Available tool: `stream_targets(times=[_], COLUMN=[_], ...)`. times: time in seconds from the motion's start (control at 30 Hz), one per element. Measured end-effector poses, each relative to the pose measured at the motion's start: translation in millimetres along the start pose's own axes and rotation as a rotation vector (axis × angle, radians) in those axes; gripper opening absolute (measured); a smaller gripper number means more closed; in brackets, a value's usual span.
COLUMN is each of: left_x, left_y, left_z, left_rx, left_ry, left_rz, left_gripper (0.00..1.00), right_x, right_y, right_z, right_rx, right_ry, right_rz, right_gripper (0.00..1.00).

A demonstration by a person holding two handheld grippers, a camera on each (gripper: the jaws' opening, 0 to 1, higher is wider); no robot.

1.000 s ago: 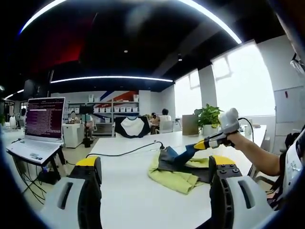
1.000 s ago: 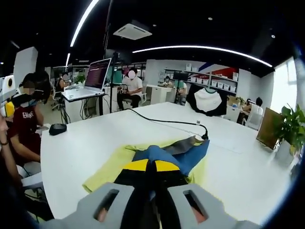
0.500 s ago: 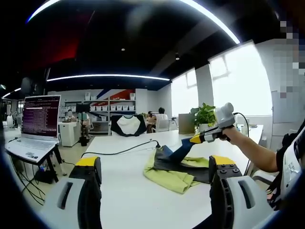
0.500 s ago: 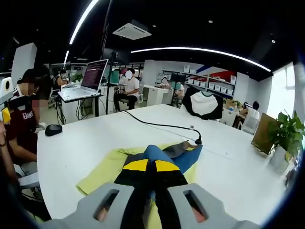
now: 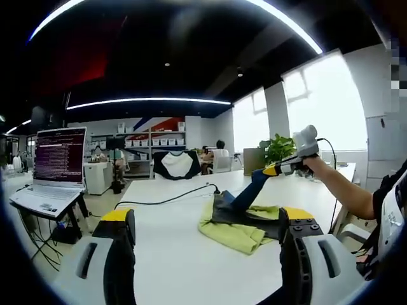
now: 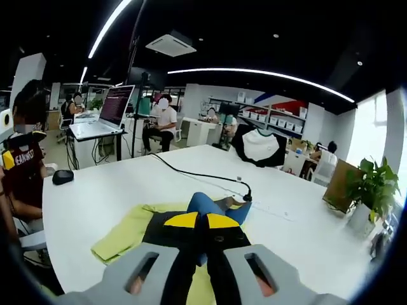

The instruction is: Fold the garment on the visible template until the final outline fits inside the template.

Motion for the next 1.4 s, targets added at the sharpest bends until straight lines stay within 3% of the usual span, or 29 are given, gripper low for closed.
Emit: stream_targets(times=[0.67, 1.17, 1.4], left_x=[2.8, 6.9, 6.8], left_y=[-7.7, -11.3, -12.0], left_z=[3, 9, 8], left_rx=[0.018, 0.027, 0.025], left_ry=[0.011, 0.028, 0.03], left_rz=[0.007, 0.005, 0.009], left_gripper=[0.98, 0.98, 0.98], right_x=[-25.4, -38.3, -35.5], right_y=[-33, -72, -93], right_z=[-25, -47, -55], right_rx=[0.076, 0.156, 0.193], right_ry=[-0.038, -0.058, -0.049], right_rz=[-0.02, -0.017, -0.006], right_gripper=[0.0, 0.0, 0.0])
Point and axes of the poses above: the point that each gripper's makers call its tool centre point, and the gripper's own axes: z roughly forward along the fingers, y roughly to its left, x roughly out of its underside, the point moved 1 cm from there along -z, roughly backward along the fingers, and after that the axes turned 5 degrees about y, right-handed, at the moved point
